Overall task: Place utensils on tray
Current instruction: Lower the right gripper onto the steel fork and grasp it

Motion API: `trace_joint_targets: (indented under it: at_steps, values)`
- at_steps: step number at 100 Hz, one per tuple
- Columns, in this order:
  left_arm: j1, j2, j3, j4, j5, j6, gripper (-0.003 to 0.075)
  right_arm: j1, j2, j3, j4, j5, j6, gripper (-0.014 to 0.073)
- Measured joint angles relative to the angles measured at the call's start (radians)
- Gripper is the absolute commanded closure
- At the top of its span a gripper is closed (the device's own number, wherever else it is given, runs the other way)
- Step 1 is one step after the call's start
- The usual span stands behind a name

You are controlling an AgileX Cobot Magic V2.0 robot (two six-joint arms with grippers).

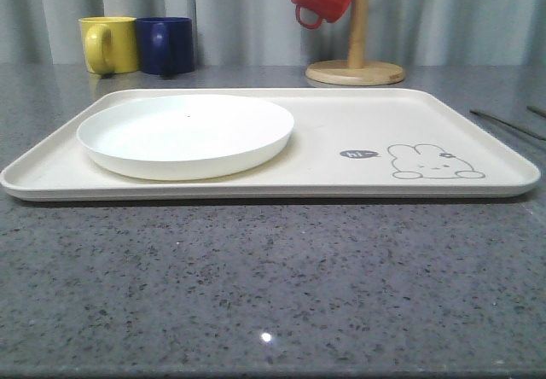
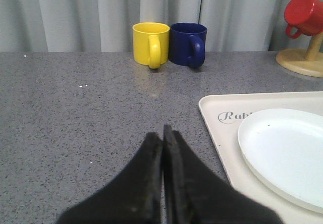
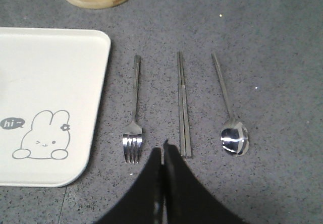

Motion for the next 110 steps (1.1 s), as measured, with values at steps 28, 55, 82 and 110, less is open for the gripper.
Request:
trace_joint_targets:
  at_steps: [28,55,82,110]
  values:
    - [0.0,0.0,0.0,0.001,0.0,0.0,0.0739,0.0,0.193,-0.042,0.004,0.044,0.0,0.0533]
    - [0.0,0.0,0.0,0.001,-0.002,0.0,0.0739,0.0,0.238,-0.042,0.004,0.083,0.0,0.0197]
    - [0.0,0.0,0.0,0.001,-0.002,0.0,0.0739,0.0,0.293,-0.065,0.043,0.072,0.0,0.0201]
    - [0.0,0.0,0.0,0.001,-0.002,0.0,0.0739,0.045,0.546,-0.206,0.055,0.048,0.0,0.0201]
